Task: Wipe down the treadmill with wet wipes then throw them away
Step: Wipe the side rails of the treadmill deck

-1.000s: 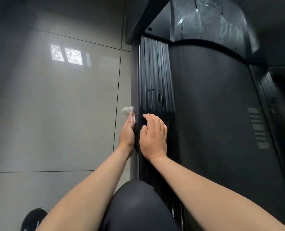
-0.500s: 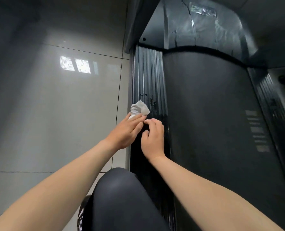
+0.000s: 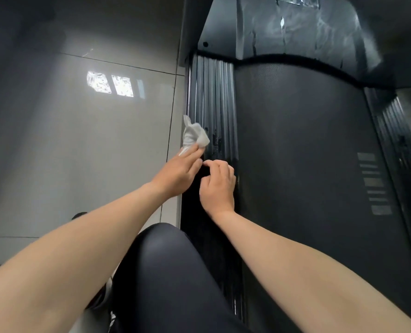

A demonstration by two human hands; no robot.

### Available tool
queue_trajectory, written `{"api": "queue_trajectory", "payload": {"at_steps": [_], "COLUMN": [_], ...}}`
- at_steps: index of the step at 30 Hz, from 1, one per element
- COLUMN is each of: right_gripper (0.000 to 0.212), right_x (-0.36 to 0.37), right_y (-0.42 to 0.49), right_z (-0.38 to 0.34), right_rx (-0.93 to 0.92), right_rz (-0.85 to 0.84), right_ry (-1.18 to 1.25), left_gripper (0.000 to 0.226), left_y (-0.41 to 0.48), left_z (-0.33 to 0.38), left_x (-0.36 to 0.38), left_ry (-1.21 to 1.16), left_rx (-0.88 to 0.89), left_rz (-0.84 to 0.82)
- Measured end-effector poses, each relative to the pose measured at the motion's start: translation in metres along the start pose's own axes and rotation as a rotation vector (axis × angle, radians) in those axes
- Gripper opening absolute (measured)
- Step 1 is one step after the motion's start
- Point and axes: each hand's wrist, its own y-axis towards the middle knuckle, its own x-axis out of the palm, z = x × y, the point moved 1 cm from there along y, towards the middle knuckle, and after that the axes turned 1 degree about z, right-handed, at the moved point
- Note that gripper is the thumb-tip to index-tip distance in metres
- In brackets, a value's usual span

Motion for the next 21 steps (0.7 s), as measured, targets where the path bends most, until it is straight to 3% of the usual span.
{"api": "queue_trajectory", "payload": {"at_steps": [4, 10, 13, 18, 21], "right_gripper": [0.057, 0.059, 0.045, 0.031, 0.038], "right_x": [-0.001, 0.0, -0.003, -0.014, -0.023], "right_y": [-0.002, -0.003, -0.002, 0.005, 0.014], "right_z": [-0.001, -0.002, -0.007, -0.004, -0.005], "right_rx": [-0.009, -0.003, 0.044, -0.036, -0.032], "right_rz": [0.007, 0.01, 0.008, -0.025, -0.001], "right_ry": [-0.001, -0.022, 0.047, 0.115, 0.217], "left_gripper": [0.048, 0.05, 0.044, 0.043, 0.036], "left_y": [-0.021, 0.026, 0.034, 0.009, 0.006], "left_z": [-0.01, 0.018, 0.025, 0.015, 0.027], "left_x": [0.003, -0.005, -0.01, -0.012, -0.013], "left_ry": [-0.003, -0.052, -0.05, 0.103, 0.078], "left_rx": [0.017, -0.079, -0.136, -0.208, -0.135], "left_rz": [-0.017, 0.035, 0.054, 0.294, 0.376]}}
